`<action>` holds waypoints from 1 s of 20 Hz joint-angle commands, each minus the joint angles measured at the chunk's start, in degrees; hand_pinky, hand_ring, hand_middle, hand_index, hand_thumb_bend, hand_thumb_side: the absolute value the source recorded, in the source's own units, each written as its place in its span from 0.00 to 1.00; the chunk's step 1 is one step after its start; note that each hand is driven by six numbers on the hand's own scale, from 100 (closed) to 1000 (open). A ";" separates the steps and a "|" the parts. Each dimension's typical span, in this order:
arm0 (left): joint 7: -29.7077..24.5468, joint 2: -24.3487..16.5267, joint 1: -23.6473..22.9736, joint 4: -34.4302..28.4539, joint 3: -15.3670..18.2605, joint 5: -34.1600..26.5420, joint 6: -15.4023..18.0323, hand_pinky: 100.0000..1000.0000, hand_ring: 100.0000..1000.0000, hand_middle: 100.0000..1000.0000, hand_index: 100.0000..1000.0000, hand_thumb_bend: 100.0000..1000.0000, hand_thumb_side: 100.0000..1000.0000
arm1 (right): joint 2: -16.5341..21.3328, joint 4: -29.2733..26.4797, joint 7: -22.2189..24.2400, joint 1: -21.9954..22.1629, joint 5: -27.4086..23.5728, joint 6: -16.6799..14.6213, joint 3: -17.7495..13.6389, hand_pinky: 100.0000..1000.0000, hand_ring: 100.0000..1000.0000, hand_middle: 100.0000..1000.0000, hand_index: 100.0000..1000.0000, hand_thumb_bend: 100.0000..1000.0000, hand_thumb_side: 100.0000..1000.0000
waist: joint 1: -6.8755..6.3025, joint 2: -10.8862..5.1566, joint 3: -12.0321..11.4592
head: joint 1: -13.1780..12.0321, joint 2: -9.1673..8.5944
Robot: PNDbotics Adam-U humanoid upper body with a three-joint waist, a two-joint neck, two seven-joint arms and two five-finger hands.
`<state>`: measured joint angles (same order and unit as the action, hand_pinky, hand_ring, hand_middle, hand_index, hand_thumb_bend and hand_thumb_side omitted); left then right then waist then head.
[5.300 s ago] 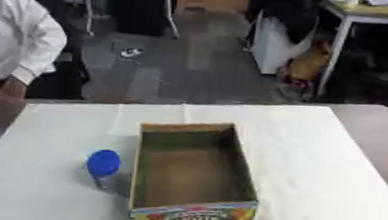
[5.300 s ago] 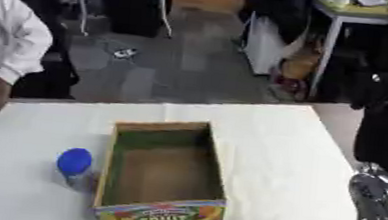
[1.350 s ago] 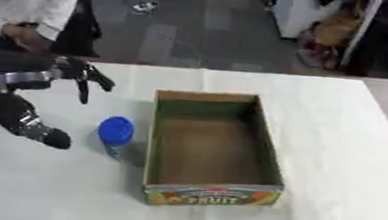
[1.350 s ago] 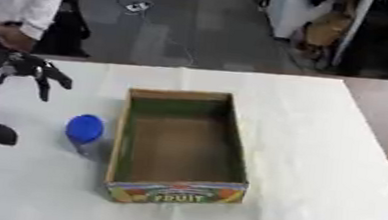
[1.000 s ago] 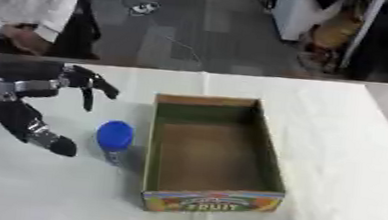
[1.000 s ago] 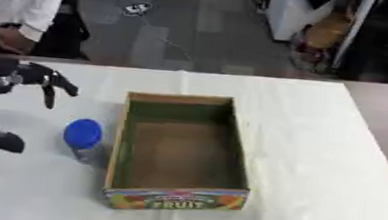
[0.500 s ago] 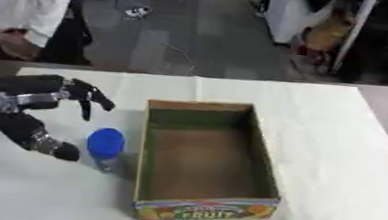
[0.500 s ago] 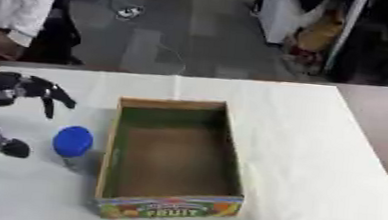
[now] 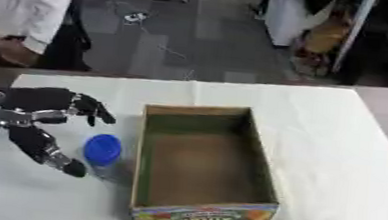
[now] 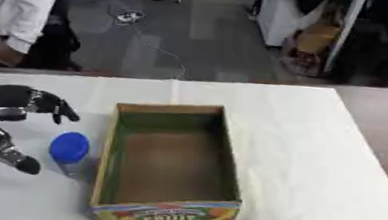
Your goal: Pick up objects on the table and place them in the box.
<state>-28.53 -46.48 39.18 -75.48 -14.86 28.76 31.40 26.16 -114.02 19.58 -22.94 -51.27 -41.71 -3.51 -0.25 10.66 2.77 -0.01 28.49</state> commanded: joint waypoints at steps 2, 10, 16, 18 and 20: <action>0.20 -0.49 0.80 2.08 1.45 2.35 0.94 0.77 0.61 0.76 0.91 0.77 0.89 | 0.52 -0.57 -0.50 -1.16 -0.32 0.20 -0.43 0.24 0.26 0.37 0.75 0.00 1.00 | -0.18 -0.72 0.27 | -0.52 -0.57; -1.74 -0.04 0.93 3.88 1.79 3.49 1.88 0.78 0.63 0.76 0.92 0.78 0.88 | 0.30 -0.57 -0.76 -1.56 -0.39 0.47 -0.43 0.24 0.26 0.37 0.75 0.00 1.00 | -0.28 -0.56 0.57 | -0.93 -0.20; -0.30 0.19 0.93 4.12 2.01 4.03 2.86 0.79 0.64 0.78 0.93 0.78 0.87 | -0.05 -0.57 -0.54 -1.92 -0.39 0.69 -0.37 0.24 0.26 0.37 0.75 0.00 1.00 | -0.32 0.05 0.92 | -1.72 -0.46; 0.32 0.14 1.00 4.29 2.22 4.54 2.99 0.79 0.65 0.78 0.93 0.78 0.87 | -0.21 -0.57 -0.23 -2.15 -0.27 0.80 -0.33 0.24 0.26 0.37 0.75 0.00 1.00 | -0.41 0.66 1.20 | -1.92 -1.10; 1.00 0.08 1.07 4.40 2.43 5.32 2.99 0.79 0.65 0.78 0.93 0.79 0.88 | -0.30 -0.57 0.12 -2.34 -0.13 0.89 -0.30 0.24 0.26 0.37 0.75 0.00 1.00 | -0.51 1.25 1.48 | -2.07 -1.70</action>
<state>-27.67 -45.18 39.18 -70.70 -13.48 33.62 34.00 25.29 -114.02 19.40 -24.54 -51.49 -40.88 -3.52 -0.72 12.84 4.29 -1.55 27.80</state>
